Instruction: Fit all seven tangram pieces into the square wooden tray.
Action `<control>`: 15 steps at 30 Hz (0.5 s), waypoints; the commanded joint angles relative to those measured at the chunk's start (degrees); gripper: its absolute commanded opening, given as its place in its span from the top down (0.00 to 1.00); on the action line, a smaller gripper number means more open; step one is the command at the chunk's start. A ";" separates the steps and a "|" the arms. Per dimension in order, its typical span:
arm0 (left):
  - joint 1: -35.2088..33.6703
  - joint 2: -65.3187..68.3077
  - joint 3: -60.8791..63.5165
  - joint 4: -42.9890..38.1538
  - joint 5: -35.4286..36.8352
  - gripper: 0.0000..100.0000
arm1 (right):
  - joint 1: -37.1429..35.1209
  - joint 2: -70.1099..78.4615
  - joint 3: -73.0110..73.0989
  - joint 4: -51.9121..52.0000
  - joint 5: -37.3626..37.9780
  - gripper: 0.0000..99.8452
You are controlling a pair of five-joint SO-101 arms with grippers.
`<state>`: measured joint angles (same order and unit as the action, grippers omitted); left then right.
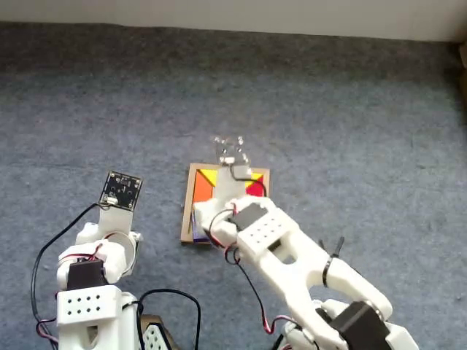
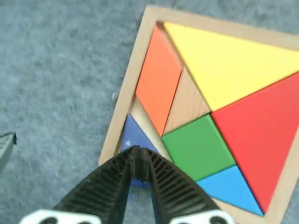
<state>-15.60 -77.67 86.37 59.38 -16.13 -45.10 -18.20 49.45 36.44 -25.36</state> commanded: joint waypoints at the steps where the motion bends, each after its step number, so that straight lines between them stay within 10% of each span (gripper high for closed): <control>1: -0.75 -0.66 -0.48 -0.62 0.18 0.85 | -4.97 -3.21 2.86 -0.57 -0.53 1.00; 15: -0.75 -0.66 -0.40 -0.62 0.18 0.85 | -1.80 8.31 1.19 -2.95 -0.44 1.00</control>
<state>-15.60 -77.67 86.37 59.38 -16.13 -48.97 -12.48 51.82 34.24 -25.36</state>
